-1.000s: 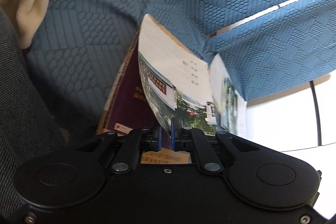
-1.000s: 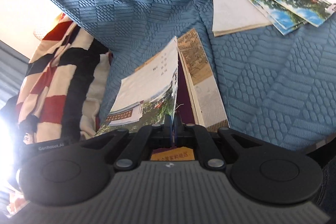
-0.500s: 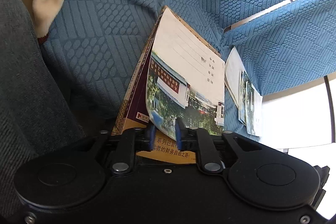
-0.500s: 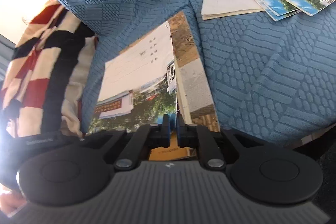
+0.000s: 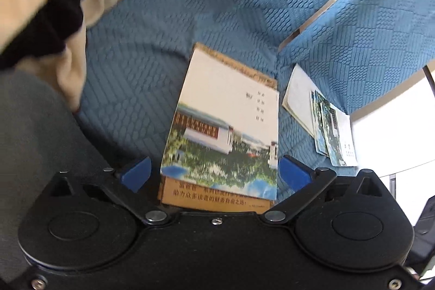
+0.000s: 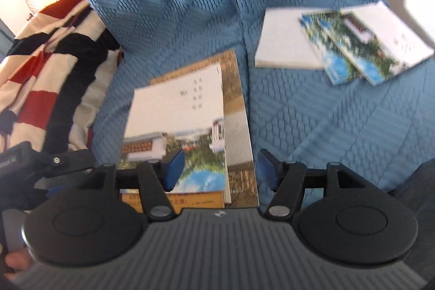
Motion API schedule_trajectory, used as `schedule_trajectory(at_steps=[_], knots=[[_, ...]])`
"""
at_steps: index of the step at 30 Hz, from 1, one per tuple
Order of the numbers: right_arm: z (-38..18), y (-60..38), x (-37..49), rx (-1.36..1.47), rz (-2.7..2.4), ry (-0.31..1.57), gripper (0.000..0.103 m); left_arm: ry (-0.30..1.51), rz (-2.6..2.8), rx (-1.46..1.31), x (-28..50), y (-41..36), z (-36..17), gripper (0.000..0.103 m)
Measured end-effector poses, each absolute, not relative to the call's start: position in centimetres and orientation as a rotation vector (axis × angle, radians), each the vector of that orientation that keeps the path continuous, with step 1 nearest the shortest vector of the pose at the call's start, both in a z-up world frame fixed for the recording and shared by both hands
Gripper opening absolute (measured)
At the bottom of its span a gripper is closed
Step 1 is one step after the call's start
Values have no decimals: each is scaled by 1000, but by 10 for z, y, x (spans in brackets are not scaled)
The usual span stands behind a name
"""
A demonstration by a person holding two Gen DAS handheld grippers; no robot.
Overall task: Organize objects
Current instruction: 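Lower the postcard onto the purple book and open both grippers, then lift both grippers away and move them toward the postcard pile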
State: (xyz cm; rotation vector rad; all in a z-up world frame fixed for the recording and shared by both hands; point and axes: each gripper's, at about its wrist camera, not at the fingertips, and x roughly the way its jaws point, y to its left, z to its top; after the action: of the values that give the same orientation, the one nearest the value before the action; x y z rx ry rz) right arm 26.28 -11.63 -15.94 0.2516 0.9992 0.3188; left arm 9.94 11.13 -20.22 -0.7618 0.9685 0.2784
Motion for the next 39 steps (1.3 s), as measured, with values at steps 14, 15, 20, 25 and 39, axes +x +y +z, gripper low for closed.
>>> schedule_trajectory(at_steps=[14,15,20,25,39], knots=[[-75,-126,253,185,336,799,81,864,221,-555,117,83,-116,102],[-70,-127,252,175,336,782,88,856,215,-552,118,82,-111,102],[-50,-137,249,178,345,737,89,825,225,-505,122,71,-94,102],[-37,-141,246,113,304,711,89,814,210,-484,131,59,-88,102],[-28,-176,245,-59,137,702,89,829,183,-424,174,6,-107,102]])
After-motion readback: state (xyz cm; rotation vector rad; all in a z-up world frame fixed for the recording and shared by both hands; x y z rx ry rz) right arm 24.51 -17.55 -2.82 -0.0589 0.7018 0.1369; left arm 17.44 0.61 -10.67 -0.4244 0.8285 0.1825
